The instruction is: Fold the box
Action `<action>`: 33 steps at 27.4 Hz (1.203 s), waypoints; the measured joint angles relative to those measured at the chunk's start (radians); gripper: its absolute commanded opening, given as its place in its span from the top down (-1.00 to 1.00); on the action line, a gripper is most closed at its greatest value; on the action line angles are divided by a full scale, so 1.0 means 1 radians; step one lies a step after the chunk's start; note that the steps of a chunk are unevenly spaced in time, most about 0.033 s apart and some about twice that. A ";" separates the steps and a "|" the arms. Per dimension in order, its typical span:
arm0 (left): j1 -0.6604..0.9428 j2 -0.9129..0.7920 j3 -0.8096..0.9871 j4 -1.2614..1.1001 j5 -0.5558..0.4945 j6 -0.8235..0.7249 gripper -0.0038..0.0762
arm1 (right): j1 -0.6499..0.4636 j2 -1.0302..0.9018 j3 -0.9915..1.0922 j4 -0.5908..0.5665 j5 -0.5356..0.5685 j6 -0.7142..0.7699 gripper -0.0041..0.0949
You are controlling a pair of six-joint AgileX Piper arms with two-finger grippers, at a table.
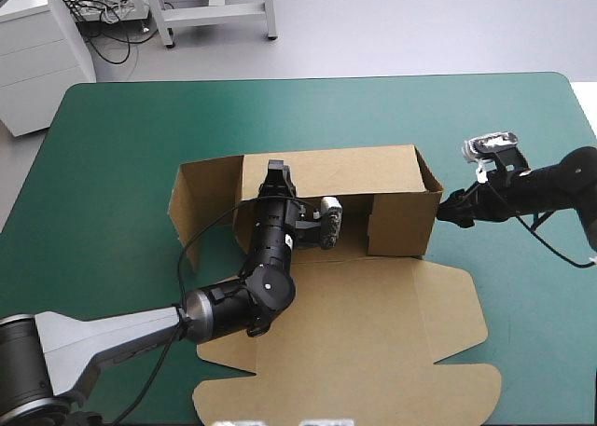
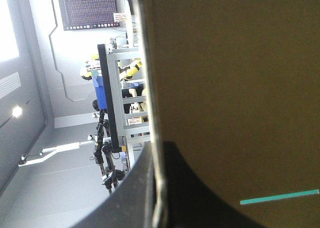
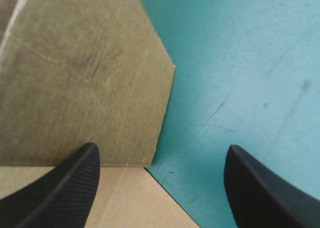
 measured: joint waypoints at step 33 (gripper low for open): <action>0.000 0.001 -0.001 -0.001 0.001 0.000 0.98 | 0.044 -0.008 0.206 0.340 -0.112 -0.372 -0.25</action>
